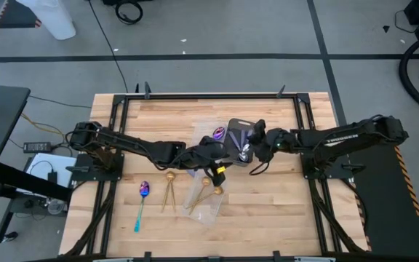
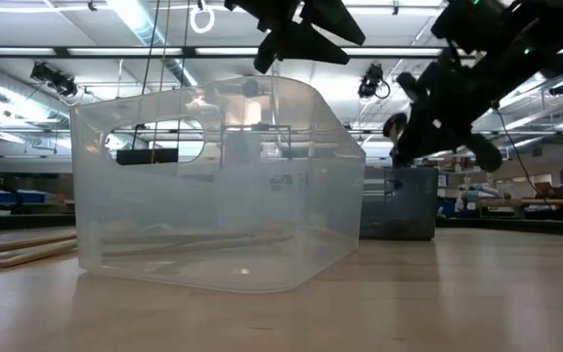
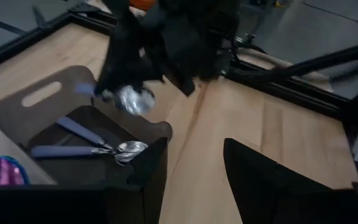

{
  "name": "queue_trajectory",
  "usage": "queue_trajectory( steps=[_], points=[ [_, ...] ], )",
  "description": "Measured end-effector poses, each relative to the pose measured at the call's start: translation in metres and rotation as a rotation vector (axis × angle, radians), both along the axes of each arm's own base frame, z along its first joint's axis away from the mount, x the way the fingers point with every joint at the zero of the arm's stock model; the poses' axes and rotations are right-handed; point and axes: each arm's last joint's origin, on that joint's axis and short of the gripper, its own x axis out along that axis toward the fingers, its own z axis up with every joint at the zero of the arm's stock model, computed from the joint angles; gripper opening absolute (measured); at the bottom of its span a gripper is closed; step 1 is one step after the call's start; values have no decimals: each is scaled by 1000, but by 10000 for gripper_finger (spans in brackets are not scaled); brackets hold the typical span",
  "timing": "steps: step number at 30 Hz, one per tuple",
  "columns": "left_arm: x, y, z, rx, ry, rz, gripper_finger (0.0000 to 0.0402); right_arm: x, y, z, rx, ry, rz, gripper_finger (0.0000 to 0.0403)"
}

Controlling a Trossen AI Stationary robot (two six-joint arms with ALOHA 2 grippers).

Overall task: Sort silverware by color (type)
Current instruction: Put the purple spoon into the black bin

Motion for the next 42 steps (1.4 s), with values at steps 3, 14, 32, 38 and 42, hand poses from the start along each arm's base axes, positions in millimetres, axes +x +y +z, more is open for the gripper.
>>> queue_trajectory(
  steps=[3, 14, 32, 38, 42],
  points=[
    [0, 0, 0, 10, -5, 20, 165, 6, -3, -13, -12, 72, -6, 52],
    [-2, -10, -1, 18, 5, -5, 165, 28, -16, -37, 2, 111, -87, 52],
    [-10, -18, -11, 28, 116, 6, 165, 32, -17, -34, -12, 60, -116, 117],
    [-19, -16, -22, -10, 248, 64, 165, 25, -7, -15, -13, -29, -139, 120],
    [-27, -14, -30, -46, 347, 120, 165, 20, 5, -1, 6, -107, -122, 119]
  ],
)
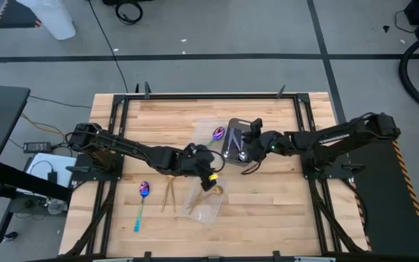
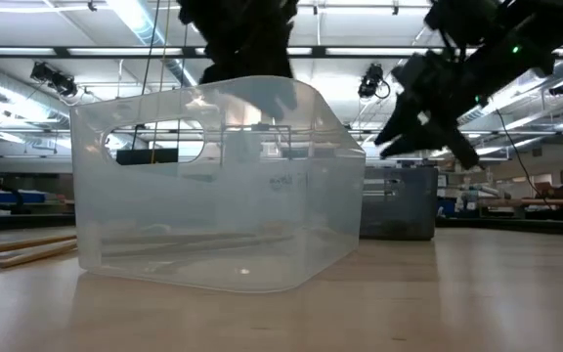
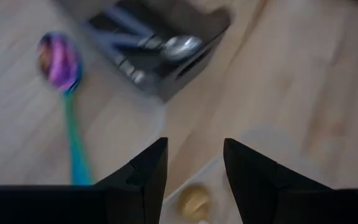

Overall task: Sort silverware by color (type)
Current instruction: Put the purple spoon into the black bin

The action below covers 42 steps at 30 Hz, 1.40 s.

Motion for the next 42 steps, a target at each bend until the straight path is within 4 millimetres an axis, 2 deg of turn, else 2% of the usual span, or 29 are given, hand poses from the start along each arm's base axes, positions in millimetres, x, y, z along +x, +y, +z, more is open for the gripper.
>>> queue_trajectory(
  steps=[7, 11, 16, 21, 27, 32, 39, 42],
  points=[
    [-15, 6, -10, 8, 132, 157, 165, -10, 26, 24, -80, -126, 11, 119],
    [-20, 7, -12, 20, 182, 165, 165, -15, 42, 34, -76, -189, 76, 119],
    [-32, -3, -16, 68, 302, 109, 165, -21, 61, 38, -35, -227, 161, 119],
    [-41, -14, -18, 161, 415, -37, 164, -24, 77, 40, 69, -287, 208, 119],
    [-51, -17, -32, 252, 519, -174, 164, -25, 88, 41, 349, -365, 282, 118],
    [-60, -9, -52, 281, 616, -219, 164, -23, 92, 38, 556, -365, 305, 118],
    [-52, 16, -68, 100, 575, -273, 164, -20, 94, 37, 601, -370, 326, 118],
    [-48, 28, -70, 90, 554, -292, 164, -18, 95, 34, 611, -366, 318, 118]
  ],
)
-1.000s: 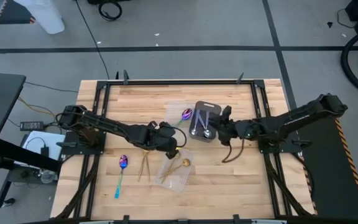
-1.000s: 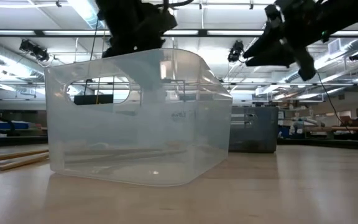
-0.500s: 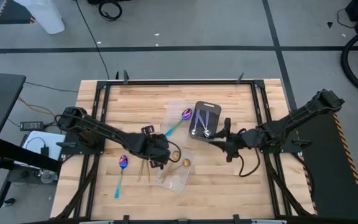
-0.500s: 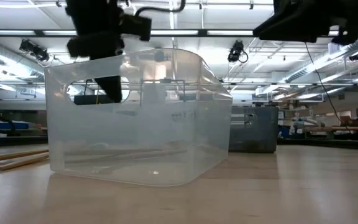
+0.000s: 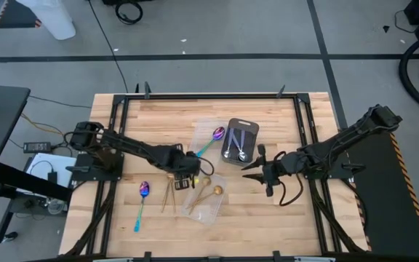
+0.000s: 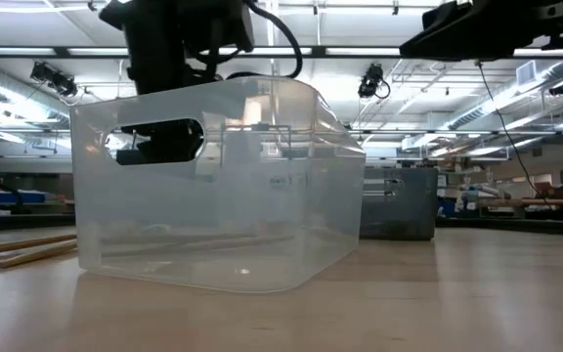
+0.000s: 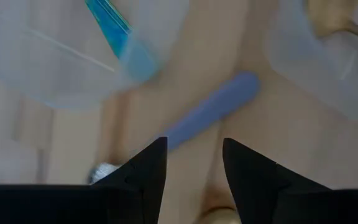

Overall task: Sort silverware by color (type)
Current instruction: Put the purple spoon into the black bin

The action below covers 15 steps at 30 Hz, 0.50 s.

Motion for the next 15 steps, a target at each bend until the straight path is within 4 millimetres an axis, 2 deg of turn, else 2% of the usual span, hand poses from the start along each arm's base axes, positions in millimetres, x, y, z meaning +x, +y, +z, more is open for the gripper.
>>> queue_trajectory(
  steps=[15],
  points=[
    [6, 39, -1, -64, 15, -120, 164, 14, 5, -23, -75, 78, 4, 118]
  ],
)
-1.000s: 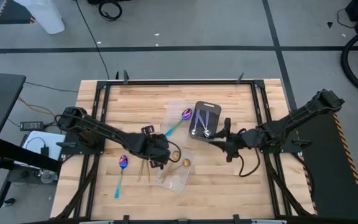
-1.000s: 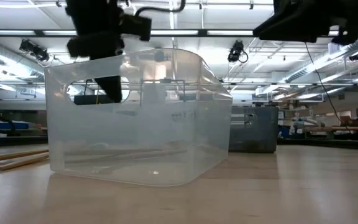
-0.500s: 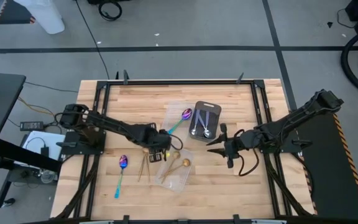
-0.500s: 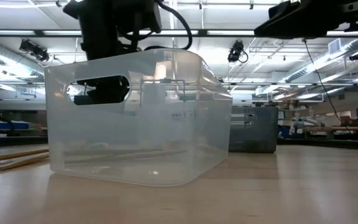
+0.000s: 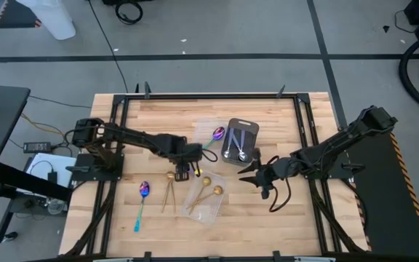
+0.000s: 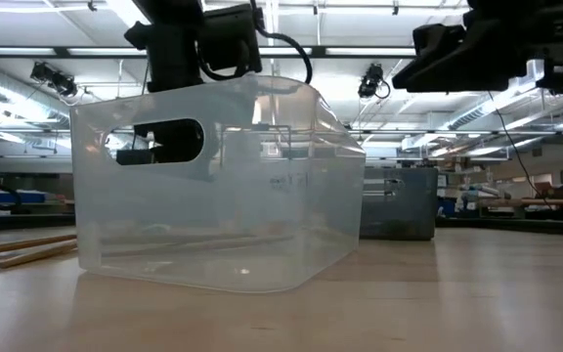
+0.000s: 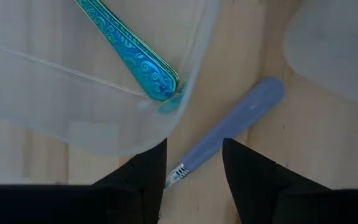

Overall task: Sort silverware by color (type)
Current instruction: Put the purple spoon into the black bin

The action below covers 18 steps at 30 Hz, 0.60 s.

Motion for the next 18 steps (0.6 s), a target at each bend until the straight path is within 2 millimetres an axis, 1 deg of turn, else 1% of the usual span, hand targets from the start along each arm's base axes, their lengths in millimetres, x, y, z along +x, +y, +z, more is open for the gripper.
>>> queue_trajectory(
  steps=[4, 7, 12, 15, 18],
  points=[
    [-1, 7, -3, -33, -6, -6, 164, 0, 0, -1, -2, 3, 0, 118],
    [-6, 9, -13, -41, 8, -14, 164, 0, 0, 0, -3, 1, -3, 118],
    [-13, 7, -27, -32, 3, -41, 163, 0, 0, 0, -3, 0, -2, 118],
    [-17, 4, -33, -32, 7, -50, 152, 1, -1, 0, -4, -4, -5, 118],
    [-22, 3, -39, -39, 5, -51, 133, 1, -1, 2, 3, -19, -7, 118]
  ],
)
